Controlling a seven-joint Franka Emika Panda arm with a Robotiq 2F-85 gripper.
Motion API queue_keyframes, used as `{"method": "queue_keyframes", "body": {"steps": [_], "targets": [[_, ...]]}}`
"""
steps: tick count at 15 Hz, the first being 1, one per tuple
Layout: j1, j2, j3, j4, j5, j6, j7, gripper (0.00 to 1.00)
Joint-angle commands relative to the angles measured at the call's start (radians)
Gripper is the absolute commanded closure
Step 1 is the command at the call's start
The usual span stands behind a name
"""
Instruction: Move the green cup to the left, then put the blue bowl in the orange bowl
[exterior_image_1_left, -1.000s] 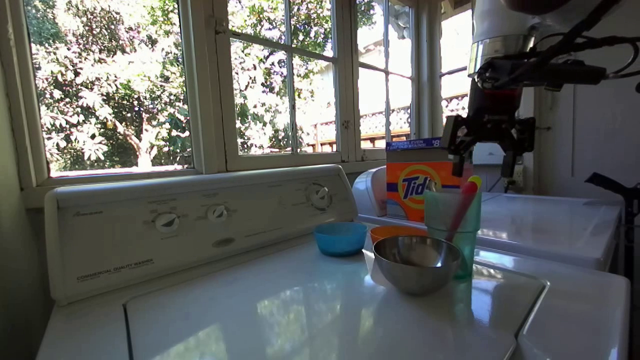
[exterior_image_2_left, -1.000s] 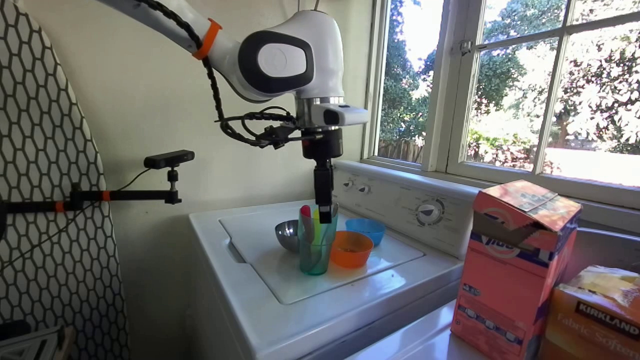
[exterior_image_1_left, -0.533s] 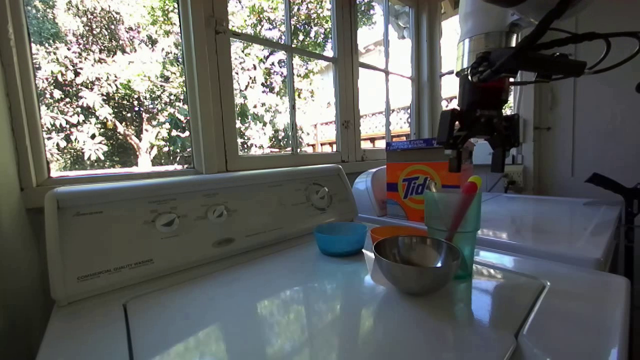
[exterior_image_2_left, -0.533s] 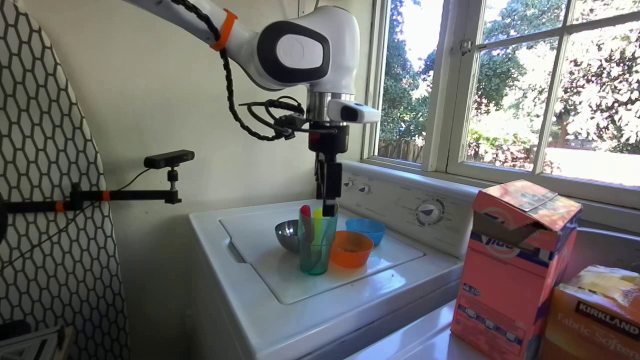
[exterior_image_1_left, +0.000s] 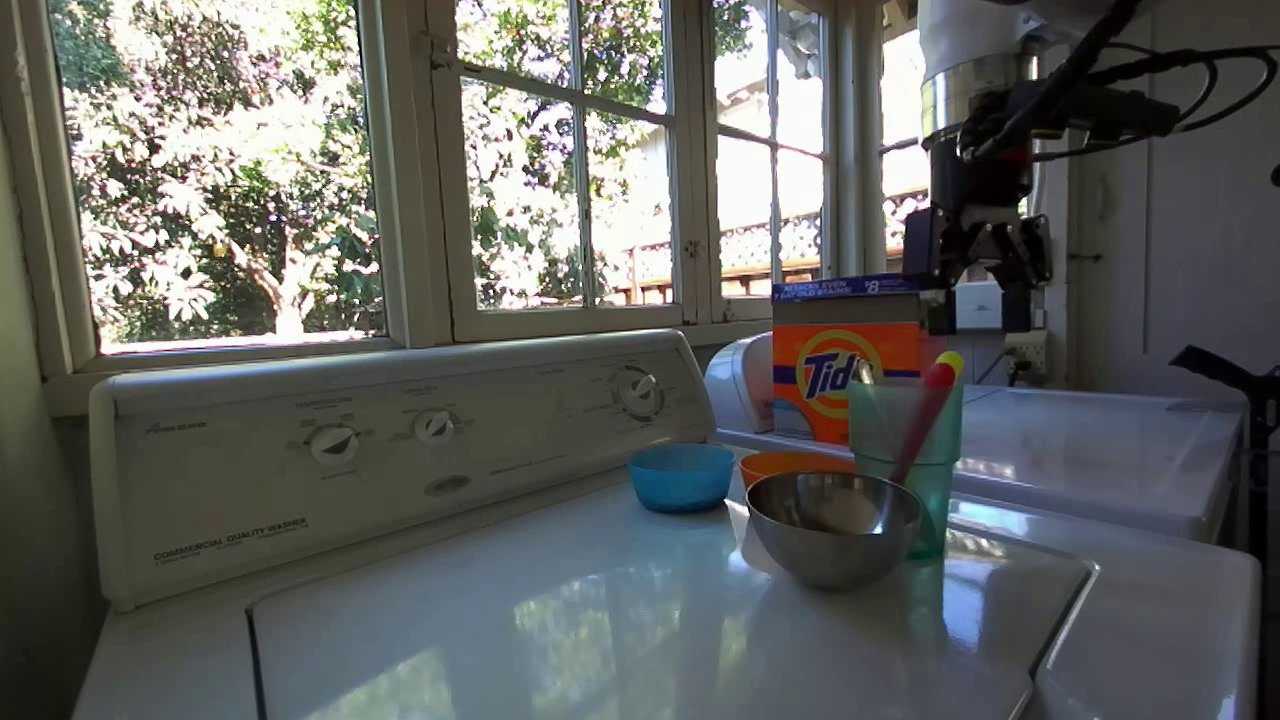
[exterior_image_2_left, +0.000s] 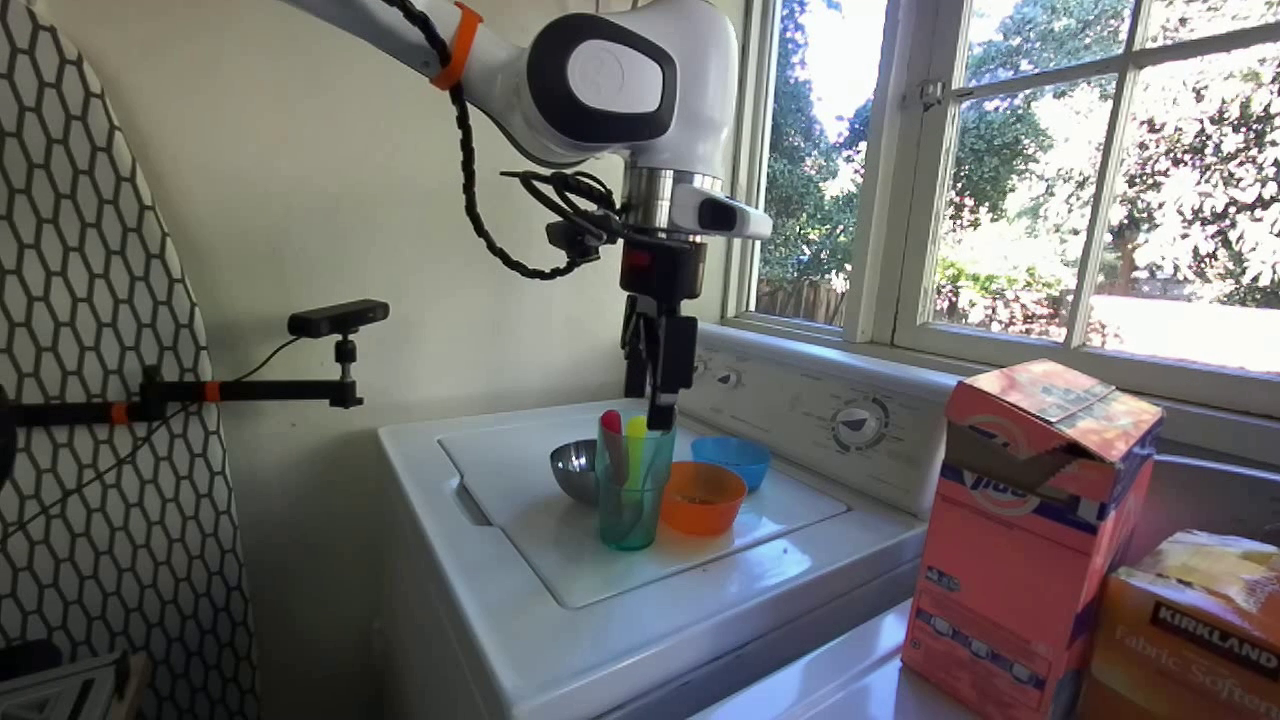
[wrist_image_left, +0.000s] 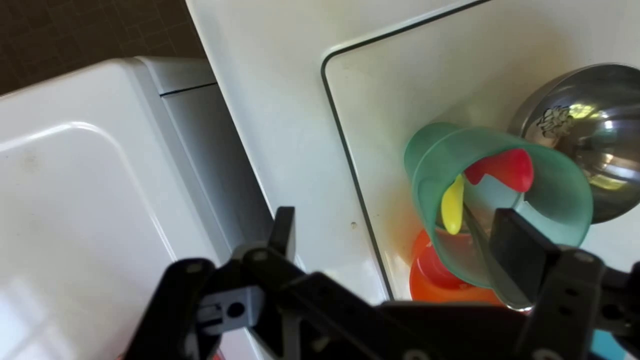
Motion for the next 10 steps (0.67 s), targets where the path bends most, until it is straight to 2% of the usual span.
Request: {"method": "queue_keyframes", "body": {"steps": [1,5,10], "targets": [[0.014,-0.006,-0.003,-0.004,-0.049,0.002,-0.036,0.00],[0.025,0.007,0.002,-0.009,-0.095,0.045,-0.120,0.00],[0.035,0.036,0.001,-0.012,-0.061,0.121,-0.188,0.00]]}}
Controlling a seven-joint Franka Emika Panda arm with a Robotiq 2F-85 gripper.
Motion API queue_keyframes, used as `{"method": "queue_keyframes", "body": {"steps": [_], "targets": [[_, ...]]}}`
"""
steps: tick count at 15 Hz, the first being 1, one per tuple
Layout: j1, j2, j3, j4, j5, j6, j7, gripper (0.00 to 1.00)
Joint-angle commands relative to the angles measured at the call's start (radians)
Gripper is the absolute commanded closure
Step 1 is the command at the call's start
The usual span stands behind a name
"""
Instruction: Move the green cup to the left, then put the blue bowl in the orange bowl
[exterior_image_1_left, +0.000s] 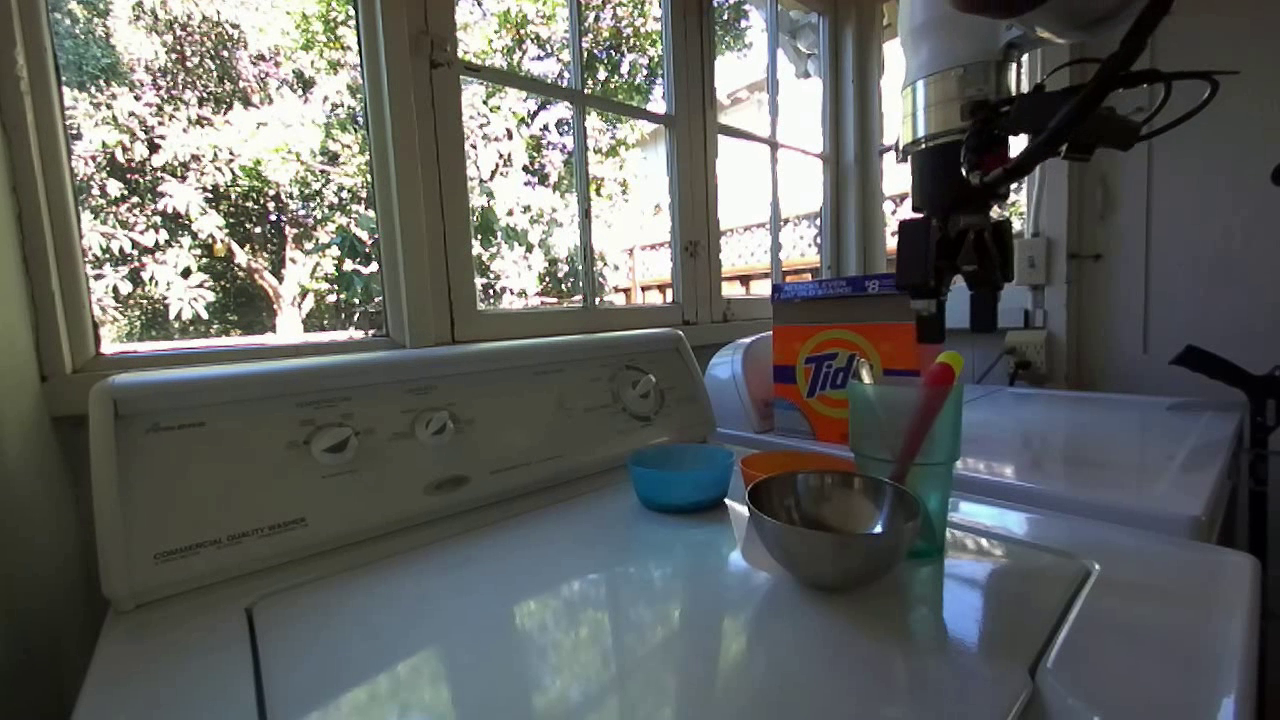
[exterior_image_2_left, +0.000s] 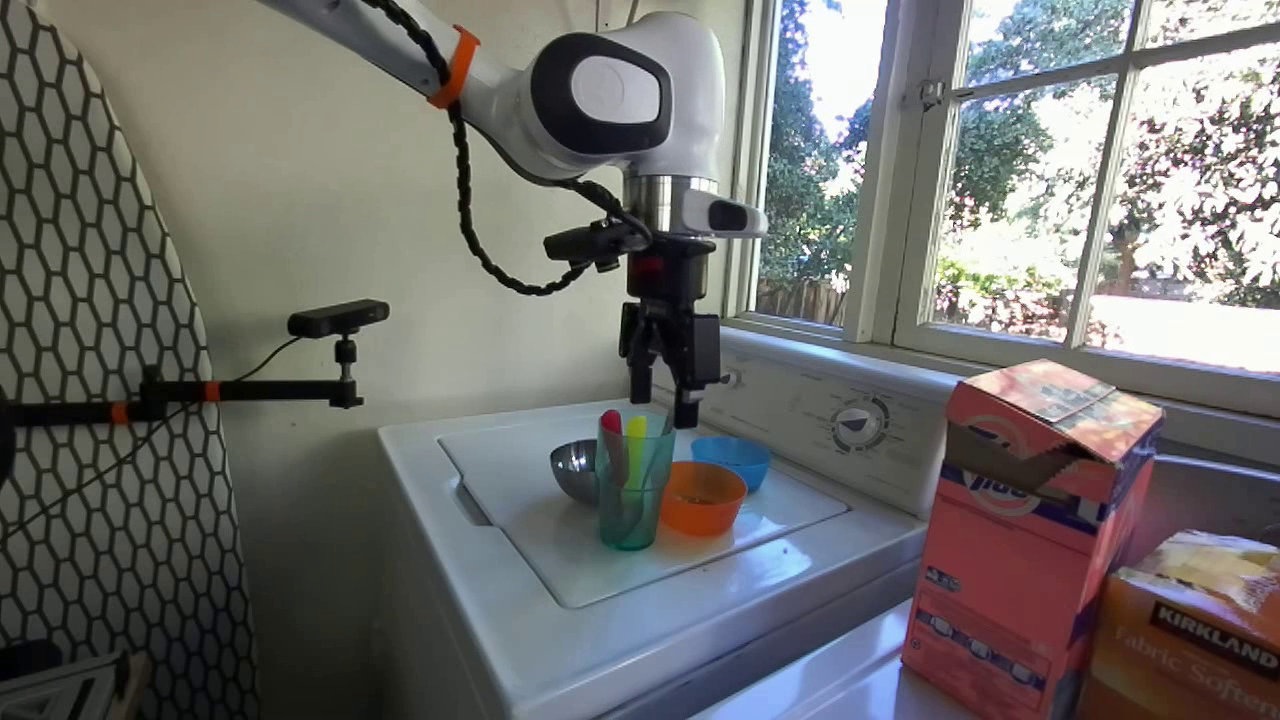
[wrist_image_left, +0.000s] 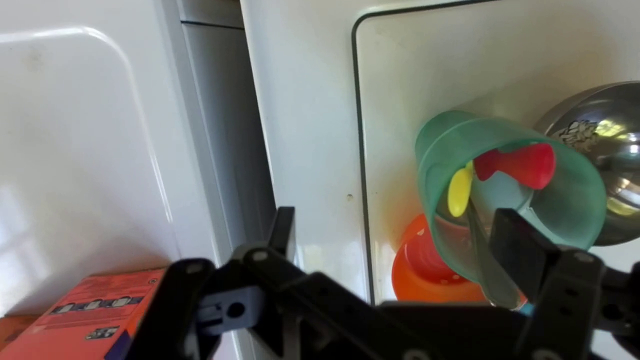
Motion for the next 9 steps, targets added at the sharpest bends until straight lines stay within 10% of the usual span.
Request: {"method": "queue_keyframes", "body": {"steps": [1,9], "targets": [[0.007,0.035,-0.012,-0.007,0.068,0.052,-0.103,0.00],[-0.005,0.092,-0.015,-0.010,0.176,0.047,-0.267,0.13]]}}
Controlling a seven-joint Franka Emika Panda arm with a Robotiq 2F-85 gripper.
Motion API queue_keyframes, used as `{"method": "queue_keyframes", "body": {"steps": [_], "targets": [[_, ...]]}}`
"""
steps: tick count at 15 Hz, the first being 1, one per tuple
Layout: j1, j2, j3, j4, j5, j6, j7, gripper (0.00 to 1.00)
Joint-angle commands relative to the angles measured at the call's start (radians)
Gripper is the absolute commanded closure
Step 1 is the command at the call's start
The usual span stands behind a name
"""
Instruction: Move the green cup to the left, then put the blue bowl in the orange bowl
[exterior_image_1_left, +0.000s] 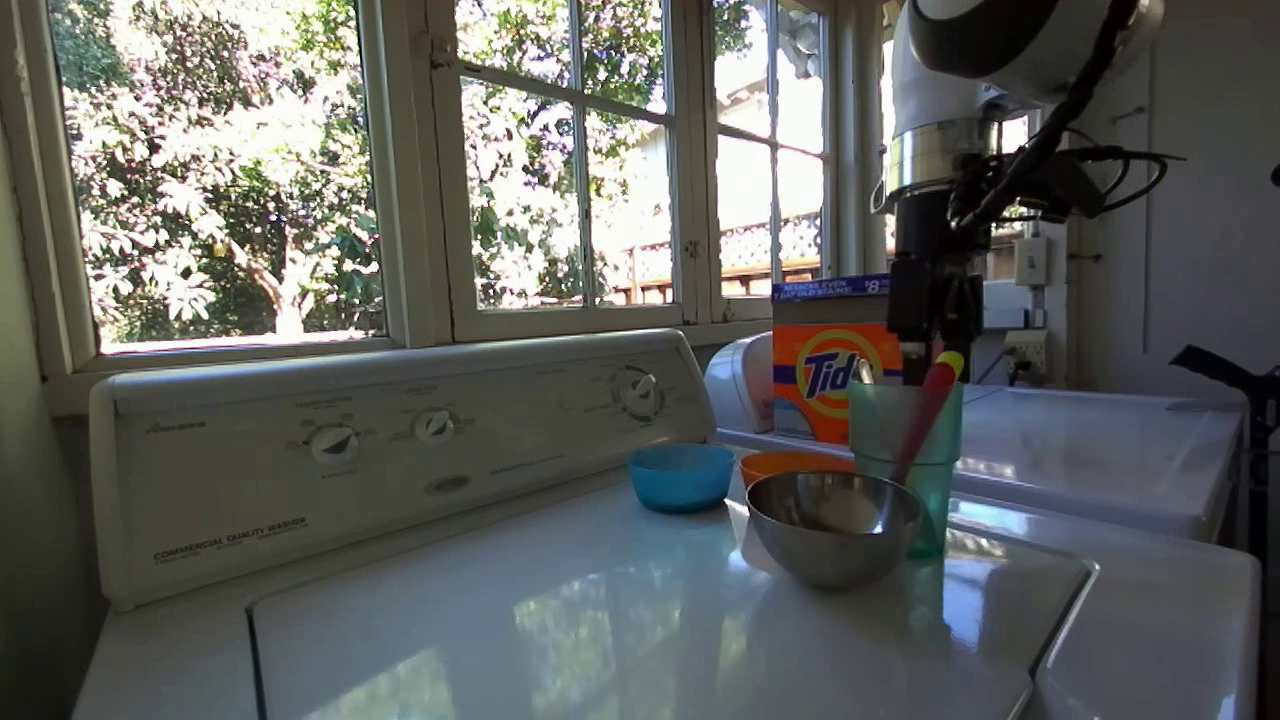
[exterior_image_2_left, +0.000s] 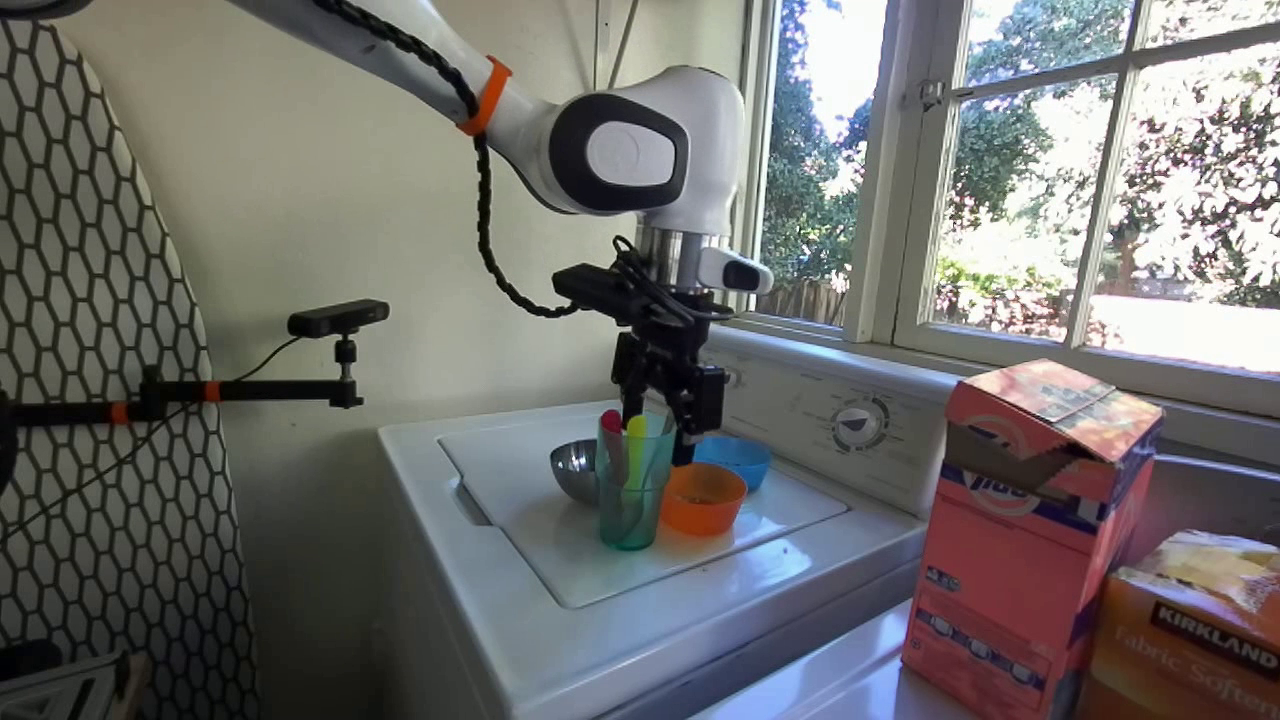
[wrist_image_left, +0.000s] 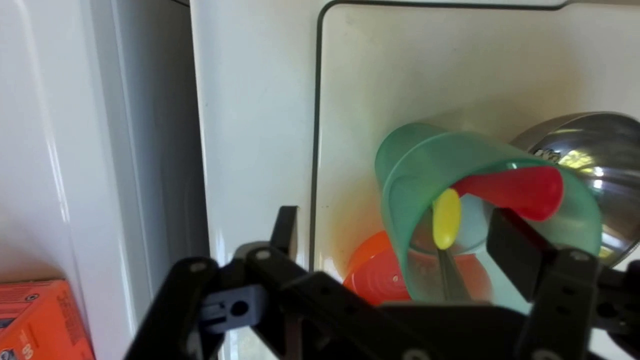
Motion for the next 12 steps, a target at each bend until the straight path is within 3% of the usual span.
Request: {"method": "queue_keyframes", "body": {"steps": [1,3,10,12], "targets": [[-0.004,0.024,-0.006,-0.003,0.043,0.015,-0.061,0.29],[-0.004,0.031,-0.004,-0.002,0.045,0.022,-0.071,0.38],[0.000,0.036,0.003,-0.002,0.048,0.028,-0.093,0.93],[0.003,0.031,0.005,-0.001,0.032,0.029,-0.076,0.99]]}}
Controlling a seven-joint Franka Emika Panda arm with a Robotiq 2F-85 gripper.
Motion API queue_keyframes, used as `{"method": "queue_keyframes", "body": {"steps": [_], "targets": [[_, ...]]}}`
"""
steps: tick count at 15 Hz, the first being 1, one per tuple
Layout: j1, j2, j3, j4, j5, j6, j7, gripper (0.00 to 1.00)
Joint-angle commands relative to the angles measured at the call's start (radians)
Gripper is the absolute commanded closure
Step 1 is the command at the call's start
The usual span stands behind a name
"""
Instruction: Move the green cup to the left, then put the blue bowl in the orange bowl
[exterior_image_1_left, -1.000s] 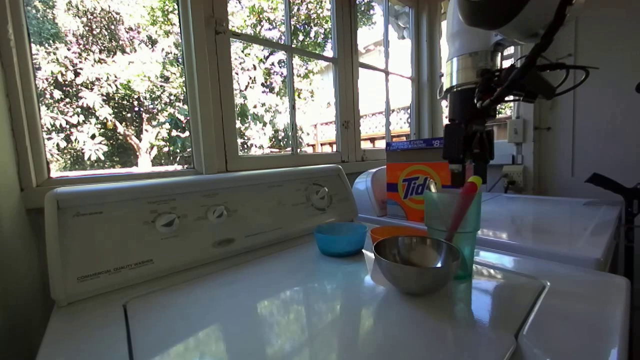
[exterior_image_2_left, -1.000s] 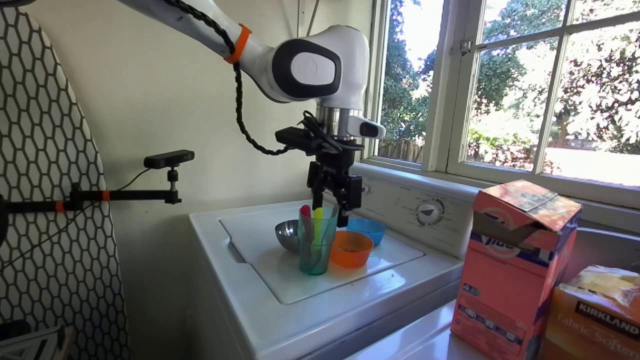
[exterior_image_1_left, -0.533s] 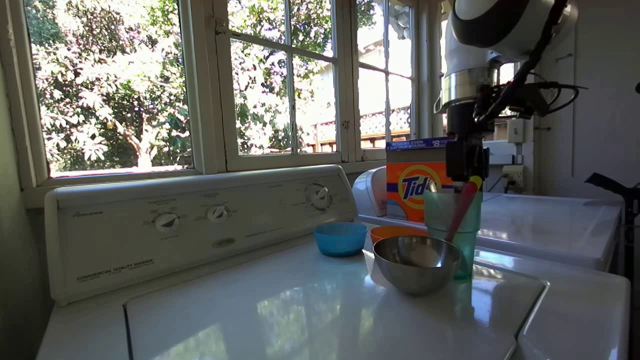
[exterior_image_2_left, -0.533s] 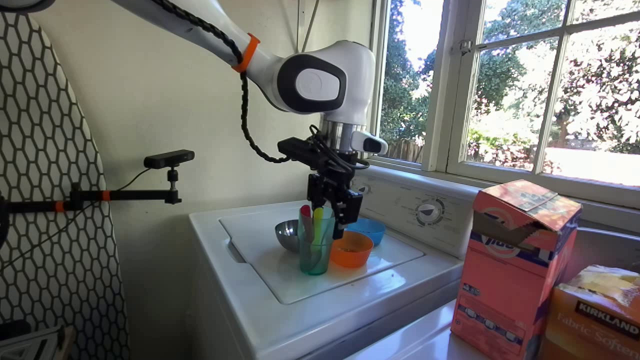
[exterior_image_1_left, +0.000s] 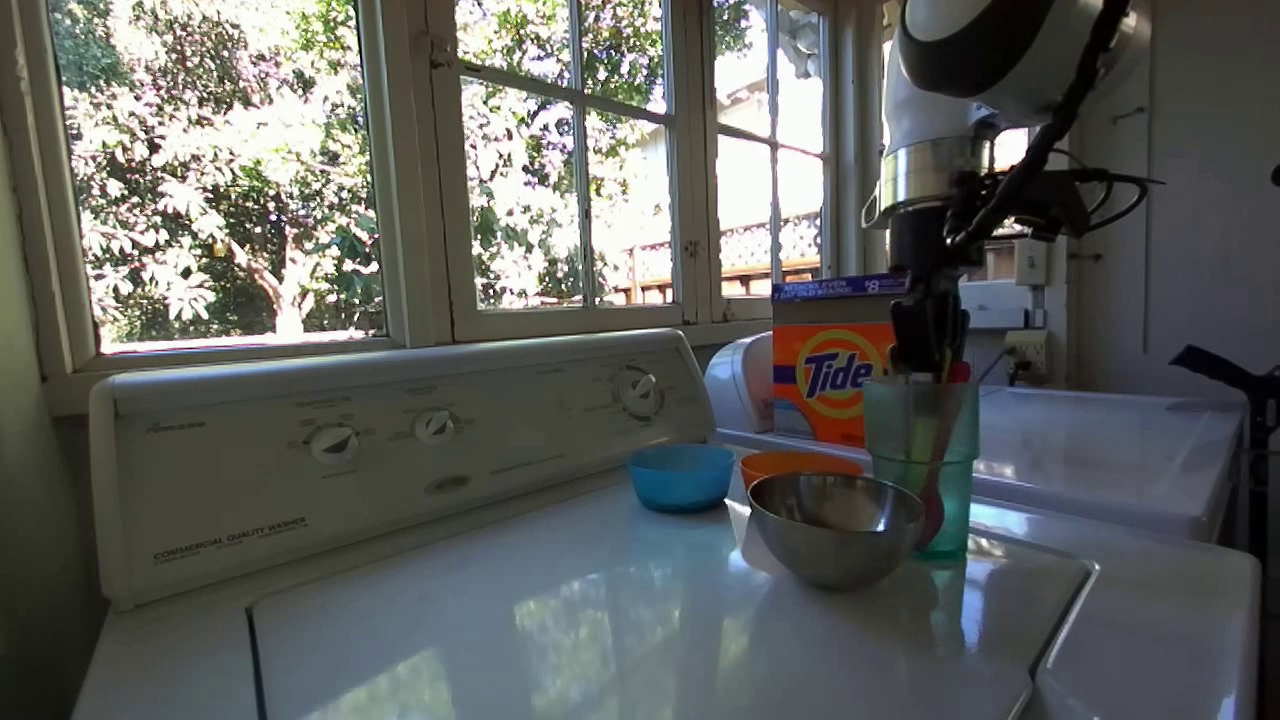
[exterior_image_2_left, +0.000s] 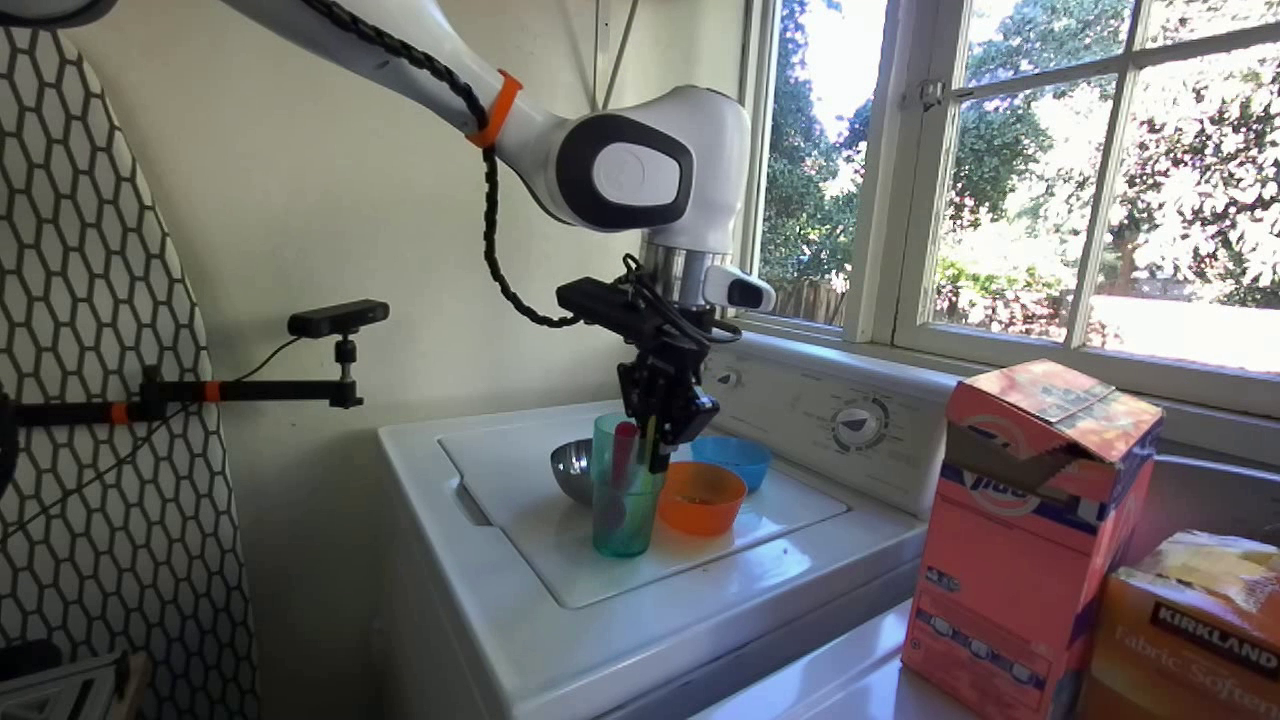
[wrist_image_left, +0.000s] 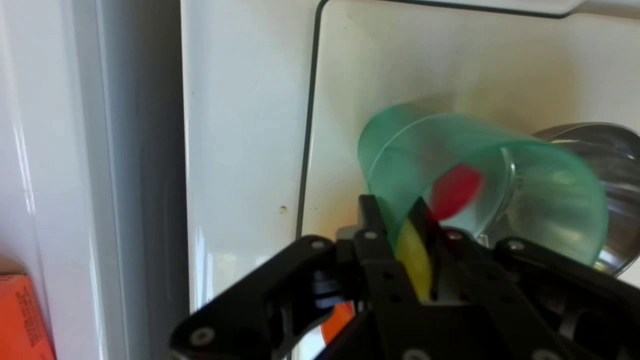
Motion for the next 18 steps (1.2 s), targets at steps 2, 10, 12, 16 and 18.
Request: {"method": "queue_keyframes", "body": {"steps": [2,10,12,16,18], "targets": [[0.009,-0.005,0.005,-0.009,-0.004,0.016,0.002,0.96],[0.029,-0.118,0.015,-0.013,-0.145,-0.067,0.099,0.96],[0.031,-0.152,0.015,-0.005,-0.171,-0.104,0.111,0.96],[0.042,-0.201,0.021,0.015,-0.166,-0.170,0.120,0.96],[0.054,-0.211,0.031,0.038,-0.161,-0.188,0.130,0.96]]}}
